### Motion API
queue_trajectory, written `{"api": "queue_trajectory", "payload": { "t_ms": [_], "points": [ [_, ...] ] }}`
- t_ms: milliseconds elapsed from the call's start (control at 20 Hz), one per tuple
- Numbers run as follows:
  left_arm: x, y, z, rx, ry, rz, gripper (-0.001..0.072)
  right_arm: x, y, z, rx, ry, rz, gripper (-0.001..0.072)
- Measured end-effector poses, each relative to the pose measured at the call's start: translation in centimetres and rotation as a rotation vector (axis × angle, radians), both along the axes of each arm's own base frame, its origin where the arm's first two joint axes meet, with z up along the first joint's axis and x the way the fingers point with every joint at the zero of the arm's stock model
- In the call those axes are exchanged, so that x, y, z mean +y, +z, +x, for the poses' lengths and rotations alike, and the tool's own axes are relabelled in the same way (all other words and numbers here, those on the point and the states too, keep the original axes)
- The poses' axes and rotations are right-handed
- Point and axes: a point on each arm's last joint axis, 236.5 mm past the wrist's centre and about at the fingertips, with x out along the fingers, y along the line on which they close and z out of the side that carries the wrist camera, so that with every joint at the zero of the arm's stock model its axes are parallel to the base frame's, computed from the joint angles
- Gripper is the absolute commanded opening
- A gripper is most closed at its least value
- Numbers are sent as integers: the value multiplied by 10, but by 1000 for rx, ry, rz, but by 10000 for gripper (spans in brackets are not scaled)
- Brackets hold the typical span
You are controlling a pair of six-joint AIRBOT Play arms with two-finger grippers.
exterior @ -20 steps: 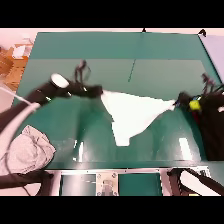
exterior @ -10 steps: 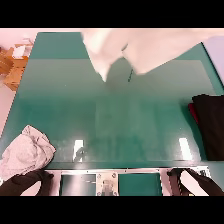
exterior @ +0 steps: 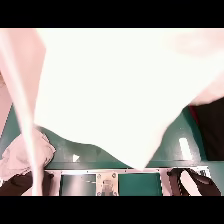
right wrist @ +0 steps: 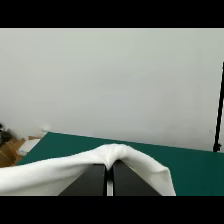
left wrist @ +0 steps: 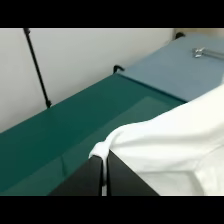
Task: Fold the shirts.
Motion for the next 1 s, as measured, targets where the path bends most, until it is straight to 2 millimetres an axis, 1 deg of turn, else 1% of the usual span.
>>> {"api": "queue_trajectory", "payload": {
  "t_ms": [50,150,250,350,400,450,550,600,650,700,750,800,850,900,950,1000],
  "points": [
    [4,-16,17,42,31,21,23,-3,-12,9,34,1,15,22],
    [7,-61,60,161,82,69,23,-12,-47,36,128,9,52,22],
    [3,-120,112,288,109,117,22,-23,-100,73,245,15,106,22],
    [-2,-185,170,397,131,160,23,-35,-172,116,384,9,176,22],
    [-6,-221,201,447,141,170,23,-41,-214,137,457,-6,210,22],
    [-10,-254,227,492,147,175,23,-46,-257,156,527,-23,248,22],
    [-27,-317,275,559,131,136,23,-59,-341,189,654,-81,305,22],
    [-35,-345,291,591,117,116,23,-64,-377,200,710,-109,323,22],
    [-43,-369,304,611,105,89,24,-68,-410,211,760,-133,341,22],
    [-50,-390,316,630,96,57,24,-72,-443,220,811,-157,357,22],
    [-56,-411,324,654,87,37,24,-76,-473,227,858,-178,370,22],
    [-60,-432,330,679,81,20,25,-78,-495,234,894,-194,385,23],
    [-63,-446,334,697,80,5,25,-80,-515,239,927,-204,396,27],
    [-65,-457,337,712,78,-7,26,-81,-531,245,951,-214,403,122],
    [-66,-465,338,726,74,-14,142,-83,-542,250,966,-221,408,311],
    [-65,-469,338,739,67,-18,457,-86,-547,255,973,-225,409,395]
  ]
}}
